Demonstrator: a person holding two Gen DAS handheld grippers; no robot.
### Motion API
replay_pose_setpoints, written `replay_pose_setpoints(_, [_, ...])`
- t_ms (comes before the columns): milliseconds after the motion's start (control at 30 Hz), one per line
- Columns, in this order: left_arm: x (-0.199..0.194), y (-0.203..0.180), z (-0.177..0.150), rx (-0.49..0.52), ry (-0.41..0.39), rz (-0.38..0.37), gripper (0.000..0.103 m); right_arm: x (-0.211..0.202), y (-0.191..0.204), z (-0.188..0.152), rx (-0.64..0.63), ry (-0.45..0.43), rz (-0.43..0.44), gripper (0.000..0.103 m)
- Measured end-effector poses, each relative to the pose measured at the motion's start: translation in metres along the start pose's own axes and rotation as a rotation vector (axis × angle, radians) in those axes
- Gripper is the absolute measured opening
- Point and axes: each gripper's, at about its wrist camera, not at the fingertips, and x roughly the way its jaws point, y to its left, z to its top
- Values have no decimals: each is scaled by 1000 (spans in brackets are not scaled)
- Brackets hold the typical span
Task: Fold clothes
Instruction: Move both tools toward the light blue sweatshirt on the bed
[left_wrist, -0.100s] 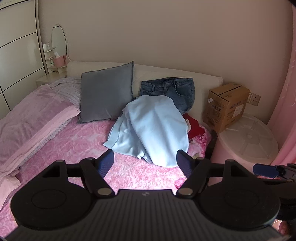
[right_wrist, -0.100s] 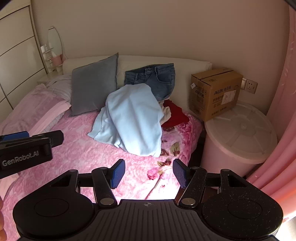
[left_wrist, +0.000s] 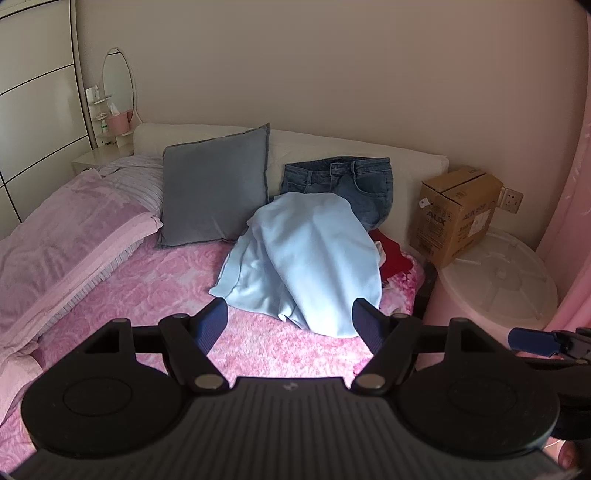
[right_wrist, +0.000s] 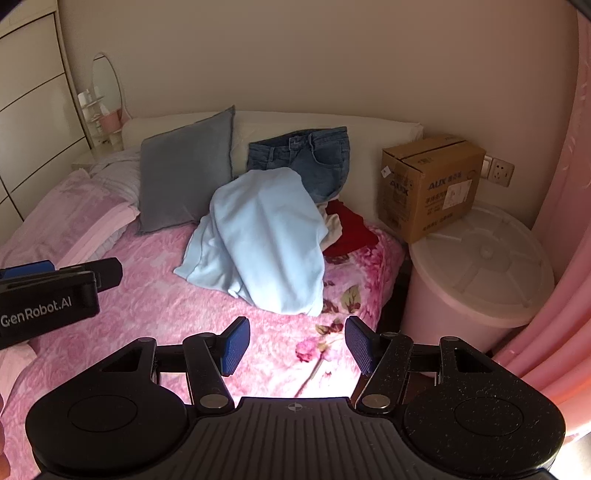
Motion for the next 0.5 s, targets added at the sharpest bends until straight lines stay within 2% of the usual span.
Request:
replay_pose_setpoints(167, [17, 16, 12, -6, 42, -14, 72, 4, 18, 5, -6, -3, -5, 61])
replay_pose_setpoints(300, [18, 42, -4, -8, 9, -25, 71, 14, 22, 6, -14, -1, -3, 61])
replay_pose_setpoints(500, [22, 59, -6, 2, 0, -6, 72, 26, 34, 6, -18, -7, -2, 61])
